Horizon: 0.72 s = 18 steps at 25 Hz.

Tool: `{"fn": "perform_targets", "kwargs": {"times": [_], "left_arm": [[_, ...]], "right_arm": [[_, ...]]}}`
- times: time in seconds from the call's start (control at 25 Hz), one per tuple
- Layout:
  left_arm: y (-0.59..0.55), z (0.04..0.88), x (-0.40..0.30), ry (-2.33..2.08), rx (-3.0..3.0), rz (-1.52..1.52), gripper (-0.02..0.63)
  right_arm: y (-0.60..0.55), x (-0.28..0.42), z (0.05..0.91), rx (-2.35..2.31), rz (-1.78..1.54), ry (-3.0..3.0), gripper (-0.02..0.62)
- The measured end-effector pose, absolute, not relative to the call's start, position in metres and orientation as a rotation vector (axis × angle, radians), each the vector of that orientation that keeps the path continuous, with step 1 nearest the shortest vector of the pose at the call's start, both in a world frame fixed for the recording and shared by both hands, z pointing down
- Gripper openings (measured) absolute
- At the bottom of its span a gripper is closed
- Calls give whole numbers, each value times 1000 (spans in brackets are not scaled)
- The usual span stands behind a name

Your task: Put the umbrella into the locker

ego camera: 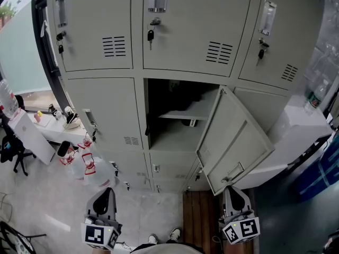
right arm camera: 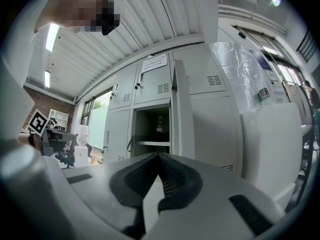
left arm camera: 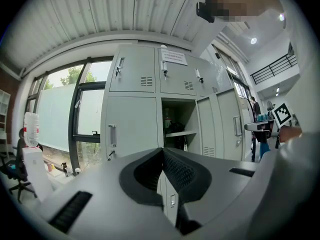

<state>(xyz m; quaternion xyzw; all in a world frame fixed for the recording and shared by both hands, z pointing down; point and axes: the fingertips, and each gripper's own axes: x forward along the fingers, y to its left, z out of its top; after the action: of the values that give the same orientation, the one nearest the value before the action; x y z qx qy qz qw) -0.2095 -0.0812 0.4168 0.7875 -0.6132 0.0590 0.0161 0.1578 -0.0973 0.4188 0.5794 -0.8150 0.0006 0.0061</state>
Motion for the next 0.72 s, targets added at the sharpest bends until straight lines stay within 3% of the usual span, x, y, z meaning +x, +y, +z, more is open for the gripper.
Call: {"fn": "perform_targets", "kwargs": {"times": [0.72], "left_arm": [[-97, 408, -197, -1844, 2535, 95, 21]], "right_arm": [[-92, 160, 412, 1829, -65, -2498, 17]]}}
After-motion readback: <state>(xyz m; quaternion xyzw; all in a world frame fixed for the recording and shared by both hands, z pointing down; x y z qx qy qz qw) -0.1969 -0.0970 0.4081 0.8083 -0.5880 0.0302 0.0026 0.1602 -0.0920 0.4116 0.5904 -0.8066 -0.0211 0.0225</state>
